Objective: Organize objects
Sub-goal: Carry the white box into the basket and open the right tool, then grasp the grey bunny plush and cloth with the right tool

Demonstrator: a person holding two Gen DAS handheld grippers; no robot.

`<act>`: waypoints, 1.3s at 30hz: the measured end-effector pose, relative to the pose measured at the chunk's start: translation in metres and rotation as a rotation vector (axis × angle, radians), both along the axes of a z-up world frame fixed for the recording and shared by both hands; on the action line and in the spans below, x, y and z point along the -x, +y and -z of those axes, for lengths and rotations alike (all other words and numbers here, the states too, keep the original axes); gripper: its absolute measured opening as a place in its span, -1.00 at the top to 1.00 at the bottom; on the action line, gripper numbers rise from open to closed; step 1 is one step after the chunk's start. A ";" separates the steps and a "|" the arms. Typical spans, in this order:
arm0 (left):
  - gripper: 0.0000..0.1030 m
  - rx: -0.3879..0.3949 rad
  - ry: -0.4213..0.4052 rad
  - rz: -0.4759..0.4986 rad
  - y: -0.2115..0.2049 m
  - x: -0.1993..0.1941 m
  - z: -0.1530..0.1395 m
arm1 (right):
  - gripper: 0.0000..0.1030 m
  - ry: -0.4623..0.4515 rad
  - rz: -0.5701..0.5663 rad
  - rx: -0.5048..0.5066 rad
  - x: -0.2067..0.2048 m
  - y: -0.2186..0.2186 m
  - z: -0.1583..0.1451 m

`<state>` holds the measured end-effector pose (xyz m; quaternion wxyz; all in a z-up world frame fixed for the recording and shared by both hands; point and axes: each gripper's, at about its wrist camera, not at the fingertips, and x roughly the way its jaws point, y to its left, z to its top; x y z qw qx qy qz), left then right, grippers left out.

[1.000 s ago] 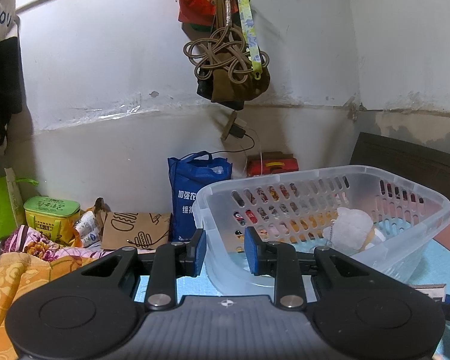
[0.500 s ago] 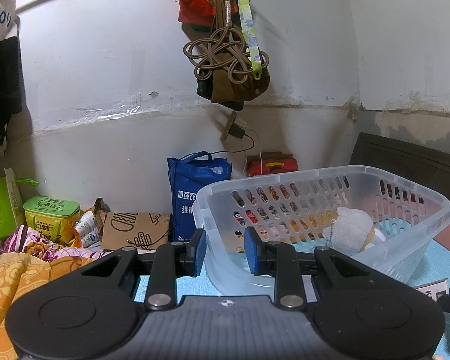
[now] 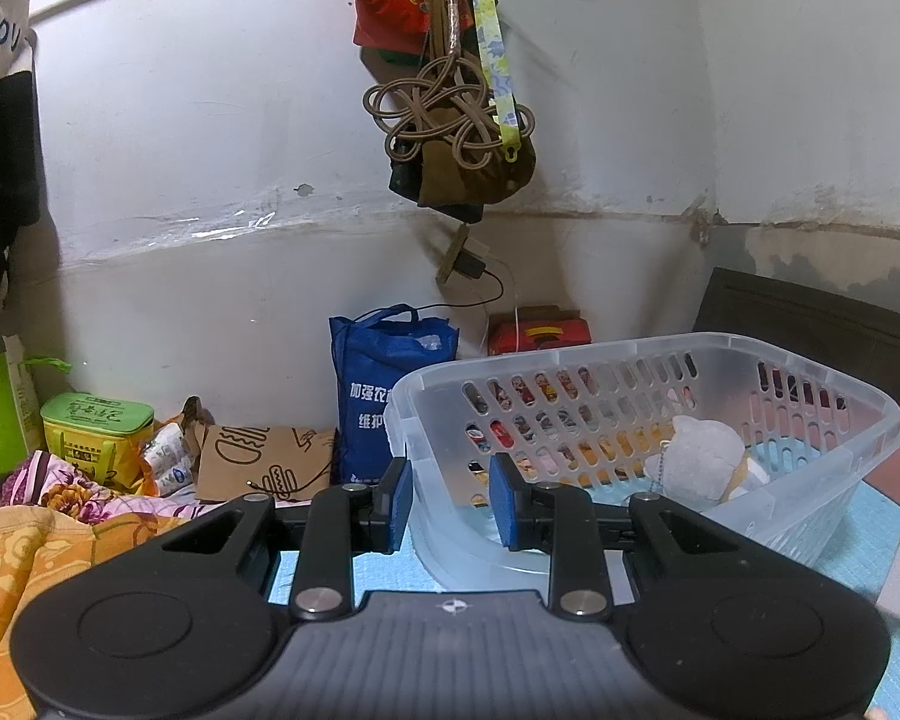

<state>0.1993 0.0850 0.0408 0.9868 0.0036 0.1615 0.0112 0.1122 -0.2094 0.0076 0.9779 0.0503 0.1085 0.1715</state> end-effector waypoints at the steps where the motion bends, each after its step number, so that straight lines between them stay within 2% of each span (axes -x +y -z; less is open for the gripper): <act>1: 0.37 -0.001 0.000 0.000 0.000 0.000 0.000 | 0.66 0.007 -0.006 0.008 -0.003 0.001 -0.002; 5: 0.37 0.001 0.000 0.000 0.001 0.000 0.001 | 0.66 0.055 -0.063 -0.012 -0.015 0.000 -0.013; 11: 0.37 0.000 -0.001 0.001 0.002 0.000 0.001 | 0.66 -0.102 -0.080 0.036 -0.022 0.020 -0.084; 14: 0.37 -0.001 -0.001 0.000 0.003 0.001 0.002 | 0.66 -0.071 -0.088 0.074 -0.064 0.036 -0.098; 17: 0.37 -0.001 -0.002 0.001 0.003 0.001 0.002 | 0.63 -0.017 -0.083 0.083 -0.098 0.045 -0.085; 19: 0.37 -0.002 -0.002 0.001 0.003 0.001 0.002 | 0.06 -0.002 -0.062 0.084 -0.107 0.045 -0.074; 20: 0.37 -0.001 -0.002 0.002 0.003 0.001 0.003 | -0.53 -0.008 -0.045 0.089 -0.107 0.044 -0.071; 21: 0.36 -0.001 -0.003 0.004 0.003 0.001 0.003 | -0.84 -0.027 -0.016 0.094 -0.103 0.042 -0.068; 23: 0.36 0.002 -0.004 0.008 0.004 0.001 0.004 | -1.00 -0.089 0.043 0.067 -0.084 0.034 -0.066; 25: 0.36 0.007 -0.004 0.010 0.004 0.002 0.004 | -1.00 -0.097 0.056 0.037 -0.065 0.025 -0.062; 28: 0.36 0.006 -0.004 0.011 0.004 0.003 0.004 | -1.00 -0.090 0.059 -0.006 -0.032 0.011 -0.040; 35: 0.36 0.004 -0.004 0.011 0.003 0.003 0.004 | -1.00 0.115 0.015 -0.024 0.003 0.012 0.034; 39: 0.37 0.001 -0.005 0.008 0.003 0.003 0.004 | -1.00 0.108 -0.008 -0.130 0.032 0.002 0.058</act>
